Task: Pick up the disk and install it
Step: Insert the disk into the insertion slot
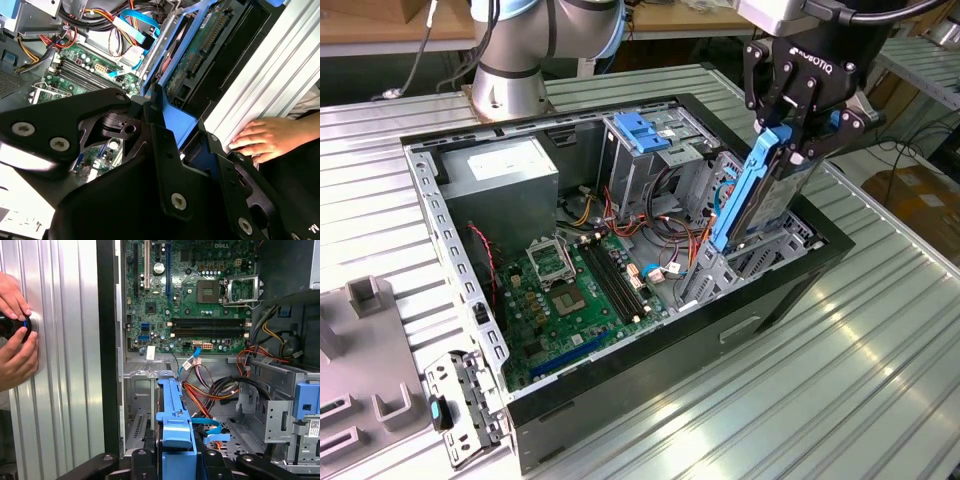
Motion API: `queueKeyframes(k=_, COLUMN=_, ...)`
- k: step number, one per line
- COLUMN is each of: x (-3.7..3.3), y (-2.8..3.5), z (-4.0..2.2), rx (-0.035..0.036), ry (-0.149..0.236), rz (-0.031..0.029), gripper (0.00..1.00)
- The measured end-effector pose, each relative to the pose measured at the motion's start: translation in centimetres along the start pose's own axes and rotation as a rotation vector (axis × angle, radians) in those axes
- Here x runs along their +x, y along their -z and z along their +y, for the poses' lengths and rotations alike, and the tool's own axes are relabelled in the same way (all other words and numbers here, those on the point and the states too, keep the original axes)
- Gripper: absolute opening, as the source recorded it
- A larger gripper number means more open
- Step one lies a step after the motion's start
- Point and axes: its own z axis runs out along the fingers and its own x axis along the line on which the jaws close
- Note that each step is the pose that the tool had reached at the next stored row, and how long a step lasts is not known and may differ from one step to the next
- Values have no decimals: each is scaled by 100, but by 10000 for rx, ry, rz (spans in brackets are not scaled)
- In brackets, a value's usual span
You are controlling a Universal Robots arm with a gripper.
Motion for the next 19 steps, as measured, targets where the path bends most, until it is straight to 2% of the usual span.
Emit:
queueKeyframes(k=11, x=0, y=-23, z=1, rx=1, ry=1, rz=-2, gripper=37)
queueKeyframes(k=13, x=-1, y=-46, z=4, rx=1, ry=0, rz=-12, gripper=37)
queueKeyframes(k=19, x=-5, y=-167, z=19, rx=0, ry=-1, rz=-12, gripper=37)
